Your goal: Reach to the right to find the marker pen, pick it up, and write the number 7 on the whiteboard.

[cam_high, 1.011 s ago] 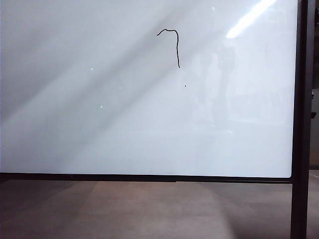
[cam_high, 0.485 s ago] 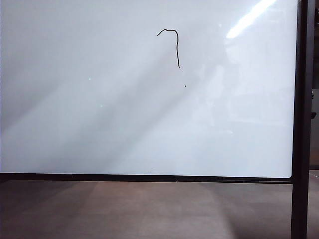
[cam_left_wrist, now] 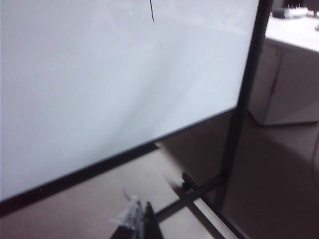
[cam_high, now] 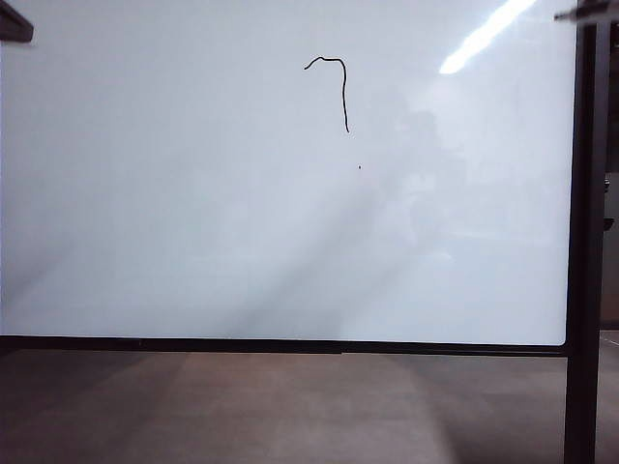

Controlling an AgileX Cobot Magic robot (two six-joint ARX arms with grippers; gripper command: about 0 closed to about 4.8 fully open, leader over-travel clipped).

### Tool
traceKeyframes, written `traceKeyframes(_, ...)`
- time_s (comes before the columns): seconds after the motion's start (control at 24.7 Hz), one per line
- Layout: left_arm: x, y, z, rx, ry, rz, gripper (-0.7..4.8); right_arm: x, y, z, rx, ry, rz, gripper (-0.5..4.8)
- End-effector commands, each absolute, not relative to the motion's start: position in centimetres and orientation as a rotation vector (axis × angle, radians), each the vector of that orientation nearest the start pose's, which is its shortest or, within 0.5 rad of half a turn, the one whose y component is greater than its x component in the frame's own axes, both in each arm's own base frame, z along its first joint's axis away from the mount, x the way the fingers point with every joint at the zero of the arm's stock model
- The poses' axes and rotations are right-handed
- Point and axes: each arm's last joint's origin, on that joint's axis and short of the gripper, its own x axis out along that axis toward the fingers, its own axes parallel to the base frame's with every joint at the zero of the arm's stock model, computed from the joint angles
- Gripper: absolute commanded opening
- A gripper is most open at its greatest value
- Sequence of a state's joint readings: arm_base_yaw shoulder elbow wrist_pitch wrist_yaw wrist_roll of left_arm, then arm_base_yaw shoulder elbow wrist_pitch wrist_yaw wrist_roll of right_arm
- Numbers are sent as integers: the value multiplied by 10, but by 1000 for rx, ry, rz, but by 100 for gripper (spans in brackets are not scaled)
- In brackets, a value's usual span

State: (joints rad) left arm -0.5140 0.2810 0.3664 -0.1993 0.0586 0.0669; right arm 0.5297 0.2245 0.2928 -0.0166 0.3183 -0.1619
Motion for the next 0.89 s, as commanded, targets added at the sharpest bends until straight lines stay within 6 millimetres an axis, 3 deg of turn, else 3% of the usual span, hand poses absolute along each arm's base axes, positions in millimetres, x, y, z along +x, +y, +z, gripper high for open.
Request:
traceKeyframes(0.04, 86, -51, 248, 67, 57, -574, -5, 86, 40, 240, -132, -79, 210, 9)
traceKeyframes(0.4, 87, -52, 237, 65, 52, -600, -5, 83, 38, 236, -145, -48, 213, 13)
traceKeyframes(0.69, 93, -56, 215, 50, -16, -597, -5, 83, 38, 236, -145, -47, 213, 13)
traceKeyframes(0.89, 93, -53, 216, 33, -67, -522, -5, 83, 38, 236, -145, -47, 213, 13)
